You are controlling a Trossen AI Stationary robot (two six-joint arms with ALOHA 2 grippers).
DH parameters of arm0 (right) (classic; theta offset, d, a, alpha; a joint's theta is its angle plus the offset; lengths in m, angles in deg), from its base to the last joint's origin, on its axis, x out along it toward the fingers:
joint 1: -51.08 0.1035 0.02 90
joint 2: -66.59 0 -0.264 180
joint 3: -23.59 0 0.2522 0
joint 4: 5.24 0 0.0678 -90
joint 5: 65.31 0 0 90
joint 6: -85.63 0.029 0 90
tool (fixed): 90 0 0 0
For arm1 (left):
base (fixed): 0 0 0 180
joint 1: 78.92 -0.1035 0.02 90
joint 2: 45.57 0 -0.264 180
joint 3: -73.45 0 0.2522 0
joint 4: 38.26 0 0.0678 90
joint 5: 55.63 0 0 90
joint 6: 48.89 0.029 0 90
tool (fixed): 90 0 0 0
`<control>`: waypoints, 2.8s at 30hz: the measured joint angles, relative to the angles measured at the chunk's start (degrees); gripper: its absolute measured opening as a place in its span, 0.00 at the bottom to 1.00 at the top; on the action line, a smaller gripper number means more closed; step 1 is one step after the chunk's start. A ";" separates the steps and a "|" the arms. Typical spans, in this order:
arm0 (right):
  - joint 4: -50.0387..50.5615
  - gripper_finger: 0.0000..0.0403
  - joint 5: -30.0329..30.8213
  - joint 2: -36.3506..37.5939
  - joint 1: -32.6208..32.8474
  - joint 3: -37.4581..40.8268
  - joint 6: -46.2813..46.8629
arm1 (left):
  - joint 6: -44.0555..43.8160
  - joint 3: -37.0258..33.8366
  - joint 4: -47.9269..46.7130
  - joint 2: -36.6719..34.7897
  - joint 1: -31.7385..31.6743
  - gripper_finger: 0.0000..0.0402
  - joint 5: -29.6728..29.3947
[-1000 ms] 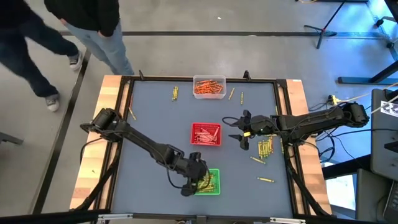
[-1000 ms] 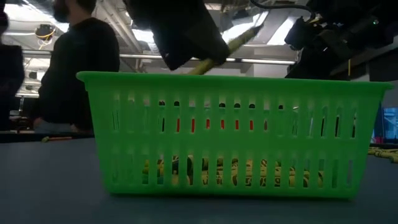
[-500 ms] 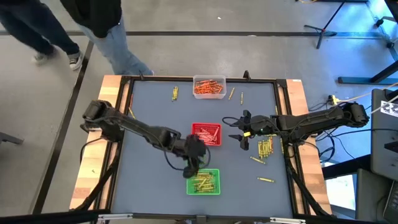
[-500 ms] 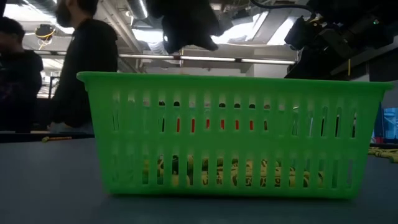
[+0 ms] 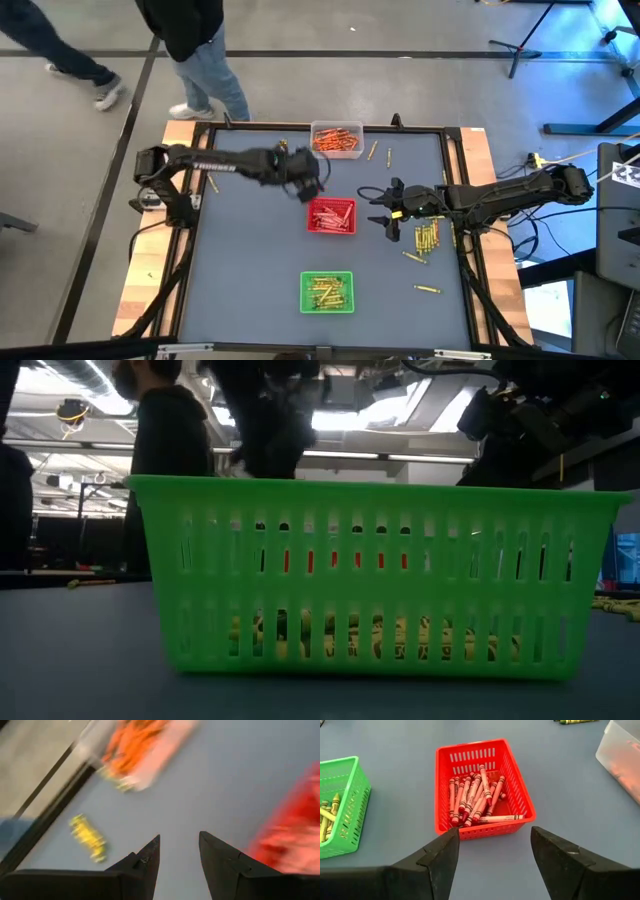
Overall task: Sort crayons
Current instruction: Put the green crayon into the green bin
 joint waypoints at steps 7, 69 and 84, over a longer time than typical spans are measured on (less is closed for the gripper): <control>-0.25 0.60 0.02 -0.01 0.00 0.00 0.50 | 2.93 -0.25 -1.15 0.92 -15.05 0.30 3.97; -4.72 0.60 0.13 0.00 -0.13 0.00 -10.10 | 6.02 -8.08 8.47 15.74 -39.36 0.18 28.81; -4.72 0.60 0.17 0.00 -0.13 0.00 -10.26 | 13.47 -7.85 8.23 15.74 -38.48 0.02 27.65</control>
